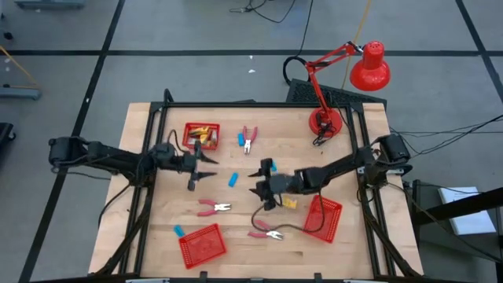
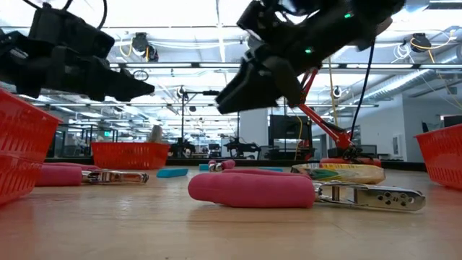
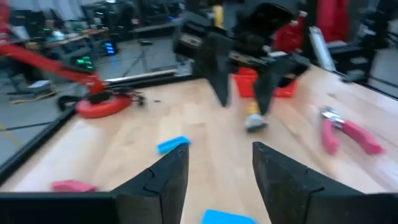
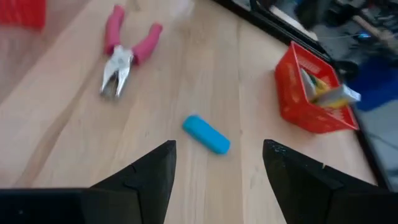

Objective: Pick & Place School Supplies
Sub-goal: Put the yellow crayon box into the top red basket

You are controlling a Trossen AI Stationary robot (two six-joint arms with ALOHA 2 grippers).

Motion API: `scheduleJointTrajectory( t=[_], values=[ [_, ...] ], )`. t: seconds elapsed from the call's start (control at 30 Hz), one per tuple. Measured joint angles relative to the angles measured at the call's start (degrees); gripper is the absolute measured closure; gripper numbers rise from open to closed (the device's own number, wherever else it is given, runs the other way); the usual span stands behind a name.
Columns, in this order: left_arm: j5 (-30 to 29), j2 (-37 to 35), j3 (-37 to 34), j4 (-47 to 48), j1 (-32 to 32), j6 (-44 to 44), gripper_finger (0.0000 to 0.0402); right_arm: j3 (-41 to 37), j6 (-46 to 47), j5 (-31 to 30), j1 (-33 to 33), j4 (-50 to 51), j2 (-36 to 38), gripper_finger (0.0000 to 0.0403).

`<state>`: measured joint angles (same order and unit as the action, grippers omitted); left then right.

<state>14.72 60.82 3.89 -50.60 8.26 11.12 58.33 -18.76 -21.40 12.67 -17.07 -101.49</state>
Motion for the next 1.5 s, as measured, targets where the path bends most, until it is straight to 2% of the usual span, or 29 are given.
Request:
scheduleJointTrajectory(
  t=[0.17,0.4,0.47,0.57,0.87,1.07,1.37,1.5],
  values=[
    [-4.2,0.0,1.67,1.95,-7.63,0.66,0.0227,0.07,4.98,-5.07,4.94,6.7,2.97,0.017],
    [-8.74,0.0,1.89,2.78,-11.87,0.8,0.0227,-0.09,22.39,-5.87,7.75,28.43,11.44,0.017],
    [-9.2,0.0,1.89,3.03,-12.28,0.8,0.0227,-0.05,27.23,-4.16,7.84,32.92,13.35,0.017],
    [-10.1,0.0,1.89,3.0,-12.51,0.78,0.0227,-0.09,34.63,2.46,7.38,38.32,14.81,0.017],
    [-11.39,0.0,1.89,3.16,-12.51,0.63,0.0227,-0.09,42.49,12.69,7.17,43.08,13.49,0.017],
    [-12.17,0.0,1.89,3.4,-12.47,0.65,0.0227,-0.09,44.69,13.97,6.73,44.85,11.74,0.0169],
    [-12.31,0.0,1.89,3.38,-12.47,0.62,0.0227,-0.07,43.71,16.7,6.38,43.17,2.85,0.0169],
    [-13.33,0.0,1.89,3.62,-12.47,0.56,0.0227,0.0,43.18,16.87,6.17,41.97,1.09,0.0169]
  ],
)
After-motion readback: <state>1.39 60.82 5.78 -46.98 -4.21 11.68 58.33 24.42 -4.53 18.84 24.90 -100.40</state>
